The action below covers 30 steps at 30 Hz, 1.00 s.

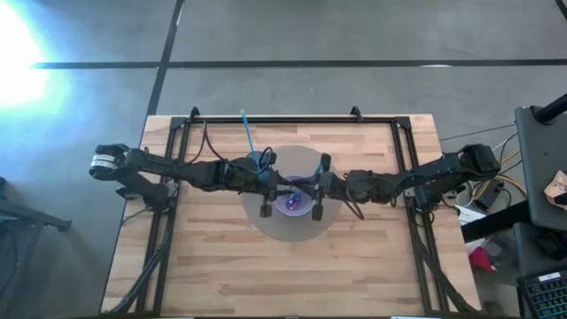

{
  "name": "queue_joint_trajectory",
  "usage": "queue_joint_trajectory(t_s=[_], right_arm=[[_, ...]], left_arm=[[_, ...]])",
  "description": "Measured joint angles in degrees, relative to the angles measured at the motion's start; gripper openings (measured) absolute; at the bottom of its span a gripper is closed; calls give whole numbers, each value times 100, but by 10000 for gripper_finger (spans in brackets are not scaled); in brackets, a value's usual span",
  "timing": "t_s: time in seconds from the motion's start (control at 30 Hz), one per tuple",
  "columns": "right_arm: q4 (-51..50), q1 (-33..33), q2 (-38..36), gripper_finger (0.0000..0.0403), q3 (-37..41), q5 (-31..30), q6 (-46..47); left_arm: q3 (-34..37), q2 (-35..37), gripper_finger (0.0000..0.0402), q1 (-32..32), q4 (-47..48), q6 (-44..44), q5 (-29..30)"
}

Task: Pick & Place Utensil
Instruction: Put the black fork into the purple bowl

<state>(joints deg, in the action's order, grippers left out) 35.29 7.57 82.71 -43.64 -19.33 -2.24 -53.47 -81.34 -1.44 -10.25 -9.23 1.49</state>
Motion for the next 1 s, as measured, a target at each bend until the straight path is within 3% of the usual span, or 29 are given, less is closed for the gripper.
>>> queue_joint_trajectory(t_s=[0.3,0.5,0.77,1.0], right_arm=[[-761,-147,-476,9,2,31,235],[-1332,-285,-1098,8,0,33,408],[-1670,-992,-1701,8,2,965,825],[-1731,-1970,-1753,8,-53,2106,1497]], left_arm=[[-69,4,178,0,-3,-15,28],[-344,54,201,-10,697,-55,451],[-869,425,202,-14,2007,-171,597],[-982,926,202,-23,2827,-446,608]])
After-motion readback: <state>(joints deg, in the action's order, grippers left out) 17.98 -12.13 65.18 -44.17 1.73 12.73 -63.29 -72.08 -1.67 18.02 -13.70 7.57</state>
